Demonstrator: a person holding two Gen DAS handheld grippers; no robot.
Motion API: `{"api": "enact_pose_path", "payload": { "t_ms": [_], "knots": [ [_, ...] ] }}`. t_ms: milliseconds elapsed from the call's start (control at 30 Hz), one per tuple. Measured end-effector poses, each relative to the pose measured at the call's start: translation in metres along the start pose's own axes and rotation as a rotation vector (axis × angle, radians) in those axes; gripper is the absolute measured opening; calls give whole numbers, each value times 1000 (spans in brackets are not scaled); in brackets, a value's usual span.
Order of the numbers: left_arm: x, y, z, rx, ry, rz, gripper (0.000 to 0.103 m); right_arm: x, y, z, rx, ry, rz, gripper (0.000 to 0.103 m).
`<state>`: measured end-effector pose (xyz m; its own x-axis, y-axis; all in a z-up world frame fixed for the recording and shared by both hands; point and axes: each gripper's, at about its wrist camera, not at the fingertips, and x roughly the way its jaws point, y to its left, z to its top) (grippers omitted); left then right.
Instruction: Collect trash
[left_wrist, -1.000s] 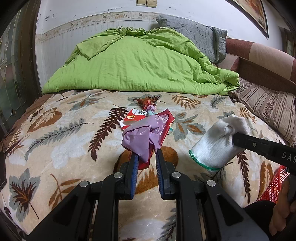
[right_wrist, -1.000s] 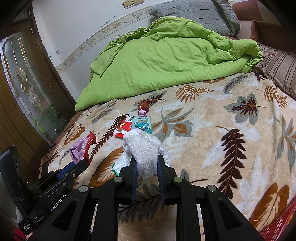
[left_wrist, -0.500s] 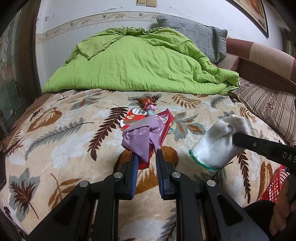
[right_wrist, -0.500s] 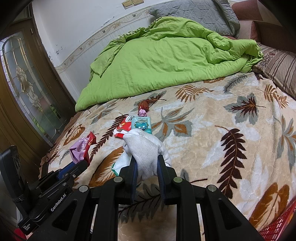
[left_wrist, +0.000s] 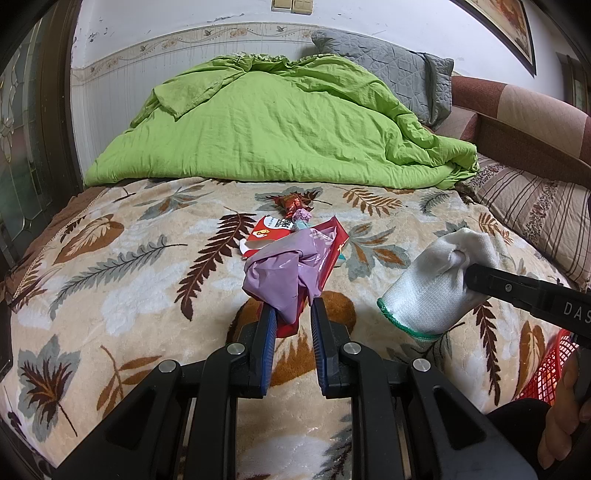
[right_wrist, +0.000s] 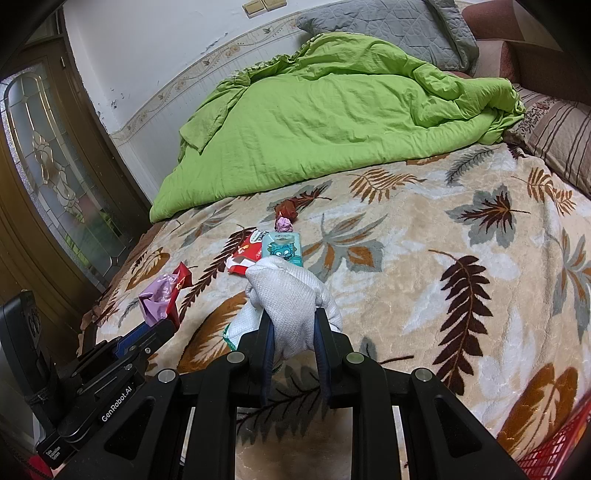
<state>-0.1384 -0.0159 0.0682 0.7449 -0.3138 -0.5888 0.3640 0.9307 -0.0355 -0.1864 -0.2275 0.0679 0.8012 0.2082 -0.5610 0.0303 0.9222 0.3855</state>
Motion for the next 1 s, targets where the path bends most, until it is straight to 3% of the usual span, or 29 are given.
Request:
{"api": "enact_pose_path", "payload": {
  "t_ms": [1000],
  "knots": [
    [0, -1, 0, 1, -1, 2, 18, -2, -7, -3, 25, -8, -14, 22]
  ]
}}
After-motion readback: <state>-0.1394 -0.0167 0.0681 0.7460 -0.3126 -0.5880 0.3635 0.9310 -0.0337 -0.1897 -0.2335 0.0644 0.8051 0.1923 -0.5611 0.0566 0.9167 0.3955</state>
